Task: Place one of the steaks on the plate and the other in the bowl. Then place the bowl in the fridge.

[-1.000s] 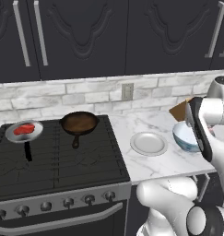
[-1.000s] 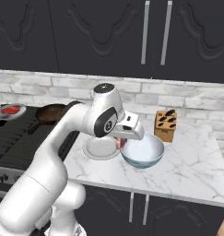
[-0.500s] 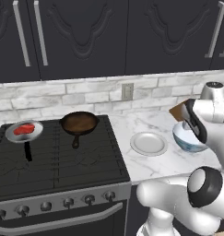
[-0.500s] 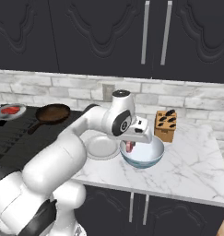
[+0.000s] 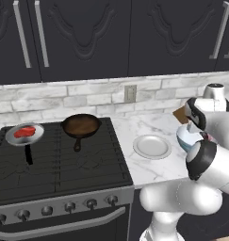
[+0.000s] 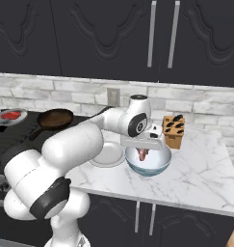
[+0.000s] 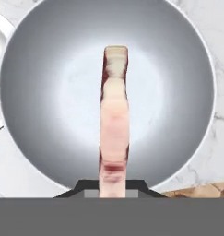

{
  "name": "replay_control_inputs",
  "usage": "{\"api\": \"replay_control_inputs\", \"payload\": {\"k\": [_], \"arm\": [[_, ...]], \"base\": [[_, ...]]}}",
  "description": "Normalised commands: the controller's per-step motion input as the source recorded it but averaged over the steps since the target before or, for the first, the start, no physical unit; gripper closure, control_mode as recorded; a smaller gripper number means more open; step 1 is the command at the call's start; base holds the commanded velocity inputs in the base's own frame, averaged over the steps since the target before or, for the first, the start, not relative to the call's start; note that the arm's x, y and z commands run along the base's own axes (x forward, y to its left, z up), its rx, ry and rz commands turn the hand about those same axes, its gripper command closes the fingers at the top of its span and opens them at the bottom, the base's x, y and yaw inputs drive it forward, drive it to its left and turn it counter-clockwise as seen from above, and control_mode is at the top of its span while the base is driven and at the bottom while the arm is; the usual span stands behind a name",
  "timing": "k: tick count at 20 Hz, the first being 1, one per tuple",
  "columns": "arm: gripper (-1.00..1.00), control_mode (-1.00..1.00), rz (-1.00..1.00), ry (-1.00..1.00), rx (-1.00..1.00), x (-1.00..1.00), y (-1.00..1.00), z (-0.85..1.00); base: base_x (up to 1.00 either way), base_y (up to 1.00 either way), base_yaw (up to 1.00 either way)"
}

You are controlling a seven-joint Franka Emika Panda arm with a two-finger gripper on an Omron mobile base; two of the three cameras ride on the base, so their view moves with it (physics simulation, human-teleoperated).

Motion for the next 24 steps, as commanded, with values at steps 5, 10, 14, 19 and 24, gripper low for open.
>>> {"api": "replay_control_inputs", "payload": {"k": [5,10,14,19,24], "arm": [[1.0,-1.0,0.03,0.0,0.03,0.0,0.01,-0.29],[1.0,-1.0,0.01,0.0,0.0,0.0,0.0,-0.53],[1.0,-1.0,0.0,0.0,0.03,0.0,0.0,-0.17],[-1.0,-1.0,0.0,0.0,0.01,0.0,0.0,-0.06],[-1.0,-1.0,0.0,0.0,-0.06,0.0,0.03,0.23]], "base": [[0.0,0.0,0.0],[0.0,0.0,0.0],[0.0,0.0,0.0],[0.0,0.0,0.0],[0.0,0.0,0.0]]}}
